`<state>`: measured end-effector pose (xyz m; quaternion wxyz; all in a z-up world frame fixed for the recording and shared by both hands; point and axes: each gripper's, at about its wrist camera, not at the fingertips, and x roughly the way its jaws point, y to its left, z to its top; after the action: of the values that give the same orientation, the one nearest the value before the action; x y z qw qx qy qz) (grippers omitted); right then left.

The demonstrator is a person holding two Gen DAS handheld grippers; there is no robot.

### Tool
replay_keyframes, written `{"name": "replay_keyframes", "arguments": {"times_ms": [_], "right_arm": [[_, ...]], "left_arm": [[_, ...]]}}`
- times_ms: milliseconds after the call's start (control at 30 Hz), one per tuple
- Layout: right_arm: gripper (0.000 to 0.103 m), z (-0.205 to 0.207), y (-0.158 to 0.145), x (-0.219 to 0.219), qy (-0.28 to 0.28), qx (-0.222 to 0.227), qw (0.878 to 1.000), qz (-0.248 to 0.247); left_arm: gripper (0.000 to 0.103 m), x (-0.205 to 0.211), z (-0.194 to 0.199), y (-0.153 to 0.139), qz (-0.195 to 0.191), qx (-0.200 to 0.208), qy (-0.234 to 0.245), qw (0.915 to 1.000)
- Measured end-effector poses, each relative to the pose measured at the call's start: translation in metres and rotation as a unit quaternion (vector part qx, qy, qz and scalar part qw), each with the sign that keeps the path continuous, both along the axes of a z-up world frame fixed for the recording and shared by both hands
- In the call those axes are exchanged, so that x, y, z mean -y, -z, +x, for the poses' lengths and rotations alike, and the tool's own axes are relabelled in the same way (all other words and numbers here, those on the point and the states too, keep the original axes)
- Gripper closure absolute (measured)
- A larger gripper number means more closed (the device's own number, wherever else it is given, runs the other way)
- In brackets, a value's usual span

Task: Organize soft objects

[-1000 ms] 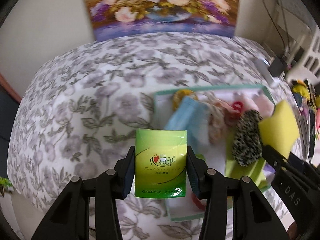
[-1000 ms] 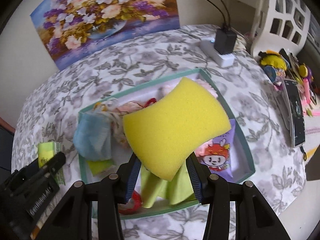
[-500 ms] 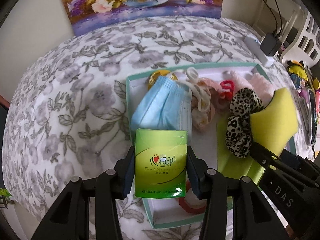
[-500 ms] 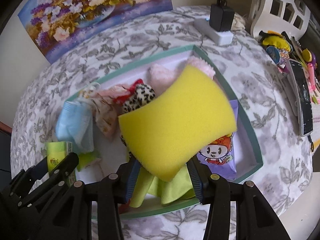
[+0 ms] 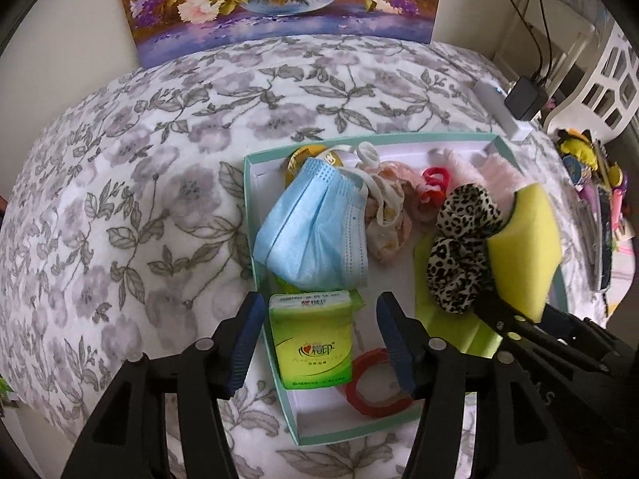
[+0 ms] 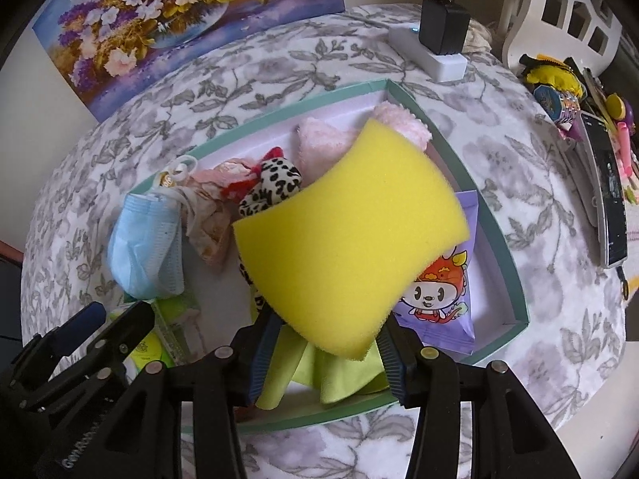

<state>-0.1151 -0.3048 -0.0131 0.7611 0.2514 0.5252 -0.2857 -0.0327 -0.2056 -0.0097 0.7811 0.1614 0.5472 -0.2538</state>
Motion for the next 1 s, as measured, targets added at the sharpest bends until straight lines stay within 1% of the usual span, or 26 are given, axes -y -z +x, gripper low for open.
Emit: {"name": "replay_keyframes", "arguments": {"times_ms": [33, 67, 100, 167, 267, 300, 333, 367, 400, 433, 467, 600, 733, 867, 1000], "right_arm": [[0.044, 0.000, -0.001, 0.000, 0.000, 0.001, 1.000, 0.000], [0.039, 0.000, -0.002, 0.000, -0.001, 0.002, 1.000, -0.001], [0.036, 0.000, -0.003, -0.001, -0.002, 0.004, 1.000, -0.002], [0.031, 0.000, -0.006, -0.002, -0.005, 0.006, 1.000, -0.005], [0.026, 0.002, -0.006, -0.004, -0.010, 0.005, 1.000, -0.005], [0.020, 0.002, -0.006, -0.004, -0.011, 0.004, 1.000, -0.005], [0.017, 0.002, -0.006, -0.005, -0.013, 0.003, 1.000, -0.005], [0.013, 0.003, -0.005, -0.005, -0.014, 0.002, 1.000, -0.006], [0.009, 0.003, -0.005, -0.006, -0.016, 0.002, 1.000, -0.008], [0.006, 0.004, -0.004, -0.006, -0.017, 0.002, 1.000, -0.009], [0.000, 0.003, -0.004, -0.006, -0.017, 0.002, 1.000, -0.011], [0.000, 0.000, -0.007, -0.003, -0.007, 0.012, 1.000, -0.017], [0.000, -0.004, -0.008, 0.003, 0.009, 0.022, 1.000, -0.011], [0.000, -0.005, -0.008, 0.003, 0.014, 0.021, 1.000, -0.012], [0.000, -0.001, -0.008, -0.003, 0.003, 0.016, 1.000, -0.012]], "left_arm": [[0.042, -0.001, 0.000, -0.002, -0.003, -0.002, -0.001, 1.0000], [0.040, -0.003, 0.001, -0.004, -0.007, -0.004, -0.003, 1.0000], [0.033, -0.005, 0.002, -0.007, -0.011, -0.004, -0.006, 0.9999], [0.022, -0.009, 0.004, -0.012, -0.017, 0.000, -0.017, 0.9997], [0.022, -0.019, 0.009, -0.020, -0.027, 0.008, -0.039, 0.9989], [0.021, -0.023, 0.012, -0.021, -0.029, 0.009, -0.047, 0.9985], [0.020, -0.027, 0.015, -0.023, -0.029, 0.011, -0.056, 0.9980], [0.016, -0.030, 0.017, -0.022, -0.027, 0.014, -0.063, 0.9976], [0.014, -0.033, 0.020, -0.022, -0.023, 0.016, -0.070, 0.9972], [0.013, -0.036, 0.022, -0.020, -0.019, 0.018, -0.078, 0.9966], [0.013, -0.040, 0.026, -0.018, -0.015, 0.020, -0.087, 0.9959], [0.013, -0.055, 0.038, -0.013, -0.003, 0.023, -0.125, 0.9919], [0.013, -0.074, 0.050, -0.011, -0.004, 0.023, -0.161, 0.9867], [0.013, -0.085, 0.055, -0.010, -0.006, 0.015, -0.179, 0.9837], [0.013, -0.097, 0.059, -0.007, -0.007, 0.000, -0.193, 0.9812]]}}
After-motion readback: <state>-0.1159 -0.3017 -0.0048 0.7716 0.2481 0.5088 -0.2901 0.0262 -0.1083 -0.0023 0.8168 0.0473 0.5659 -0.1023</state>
